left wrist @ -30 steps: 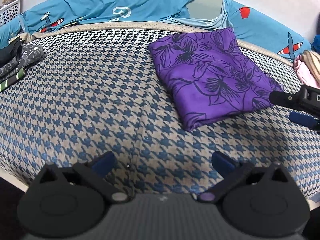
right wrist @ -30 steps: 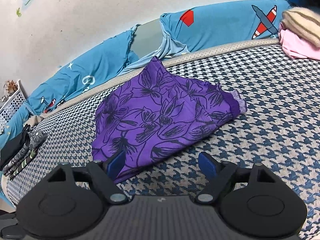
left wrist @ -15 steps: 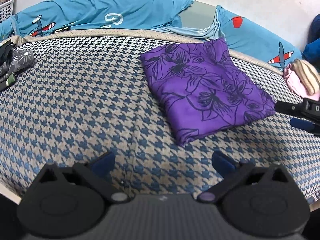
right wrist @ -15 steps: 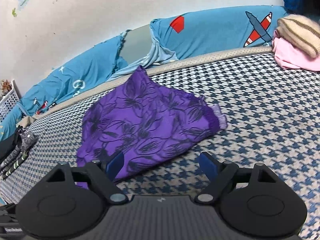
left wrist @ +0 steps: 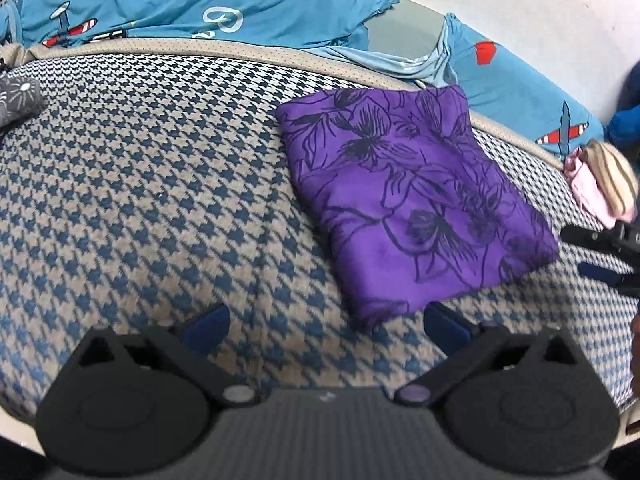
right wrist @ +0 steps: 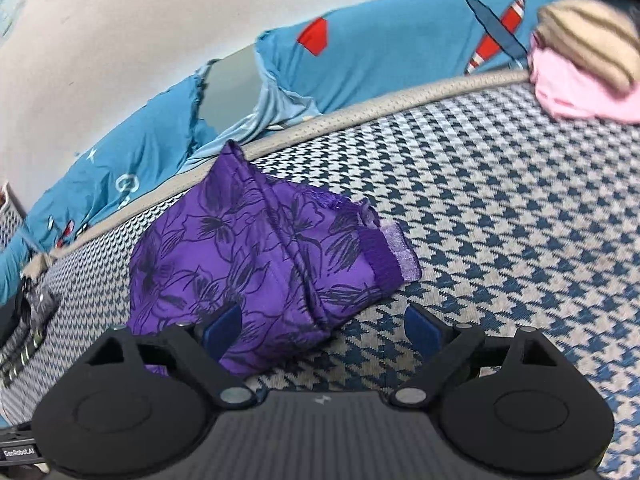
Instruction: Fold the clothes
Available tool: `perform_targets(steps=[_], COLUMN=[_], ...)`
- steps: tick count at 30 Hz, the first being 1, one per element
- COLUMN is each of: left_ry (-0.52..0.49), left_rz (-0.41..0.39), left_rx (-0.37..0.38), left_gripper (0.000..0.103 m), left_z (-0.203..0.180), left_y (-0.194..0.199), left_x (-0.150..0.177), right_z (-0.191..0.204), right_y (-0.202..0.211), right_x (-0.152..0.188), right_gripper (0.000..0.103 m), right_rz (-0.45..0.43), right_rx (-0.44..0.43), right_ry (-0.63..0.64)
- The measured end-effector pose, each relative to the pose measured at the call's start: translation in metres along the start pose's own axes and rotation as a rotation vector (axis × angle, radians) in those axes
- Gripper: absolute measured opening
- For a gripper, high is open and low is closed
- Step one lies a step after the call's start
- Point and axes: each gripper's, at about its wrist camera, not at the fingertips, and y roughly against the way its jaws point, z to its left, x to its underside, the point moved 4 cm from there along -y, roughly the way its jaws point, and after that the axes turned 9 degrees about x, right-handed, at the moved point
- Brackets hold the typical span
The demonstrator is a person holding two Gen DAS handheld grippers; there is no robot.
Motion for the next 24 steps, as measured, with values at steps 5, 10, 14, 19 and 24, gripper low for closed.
perform_targets(steps=[5, 10, 14, 19, 24], left_ry=[0.041, 0.053, 0.041, 0.04, 0.035], left_rz=[0.012, 0.025, 0.033, 0.066, 0.089], left_rx=[0.047, 0.074, 0.098, 0.154, 0.158], left_gripper=[0.103, 0.103, 0.103, 0.103, 0.103], left_z=[0.012, 0.019, 0.023, 0.024, 0.026], left_y=[-0.018, -0.036, -0.047, -0.062, -0.077], left_x=[-0.016, -0.032, -0.044, -0.053, -0.057], right_z=[-0.013, -0.025, -0.031, -0.04, -0.047], right_y=[-0.018, -0.03, -0.038, -0.048, -0.052], right_x=[-0.006, -0.01, -0.013, -0.014, -0.013], right_gripper=[0.088, 0.088, 0.088, 0.088, 0.089], right_rz=[0.028, 0.035, 0.039, 0.059, 0.064], right_rx=[0.01, 0.018, 0.034, 0.043, 0.023], right_ry=[-0.091, -0.162, -0.195, -0.248, -0.278])
